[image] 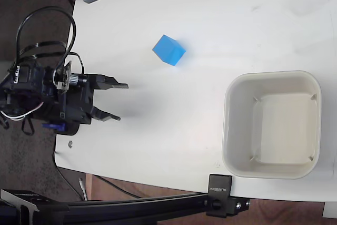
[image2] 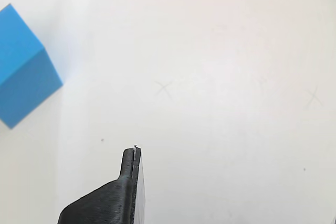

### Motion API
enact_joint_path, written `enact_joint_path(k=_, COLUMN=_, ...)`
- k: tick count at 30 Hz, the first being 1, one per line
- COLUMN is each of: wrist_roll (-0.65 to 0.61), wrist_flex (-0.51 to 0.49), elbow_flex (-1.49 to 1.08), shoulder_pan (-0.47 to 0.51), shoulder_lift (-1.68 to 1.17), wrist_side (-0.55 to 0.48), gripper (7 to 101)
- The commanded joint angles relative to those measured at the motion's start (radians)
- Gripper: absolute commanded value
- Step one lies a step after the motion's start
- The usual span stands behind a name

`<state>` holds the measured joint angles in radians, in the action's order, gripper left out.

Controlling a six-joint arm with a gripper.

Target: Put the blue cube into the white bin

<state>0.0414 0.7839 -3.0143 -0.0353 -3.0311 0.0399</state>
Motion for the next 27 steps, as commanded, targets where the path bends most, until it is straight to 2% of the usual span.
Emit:
enact_joint_path(k=1, wrist_roll=0.026, wrist_flex=-0.009, elbow_flex=0.023, shoulder_pan=0.017, shoulder_lift=-0.023, wrist_side=0.026, gripper=100.3)
enact_joint_path(k=13, wrist_roll=0.023, wrist_flex=-0.012, elbow_flex=0.021, shoulder_pan=0.017, shoulder_lift=-0.021, wrist_side=0.028, gripper=100.3)
enact_joint_path(k=16, wrist_roll=0.046, wrist_flex=-0.029, elbow_flex=0.103, shoulder_pan=0.005, shoulder_lift=0.055, wrist_side=0.06, gripper=100.3)
enact_joint_path(k=18, wrist_roll=0.115, wrist_flex=-0.02, elbow_flex=0.265, shoulder_pan=-0.043, shoulder_lift=0.244, wrist_side=0.141, gripper=100.3)
enact_joint_path(k=20, wrist_roll=0.224, wrist_flex=0.028, elbow_flex=0.459, shoulder_pan=-0.141, shoulder_lift=0.459, wrist_side=0.278, gripper=100.3)
enact_joint_path(k=23, wrist_roll=0.44, wrist_flex=0.095, elbow_flex=0.736, shoulder_pan=-0.278, shoulder_lift=0.727, wrist_side=0.454, gripper=100.3)
enact_joint_path(k=27, wrist_roll=0.704, wrist_flex=0.196, elbow_flex=1.045, shoulder_pan=-0.413, shoulder_lift=1.032, wrist_side=0.621, gripper=100.3)
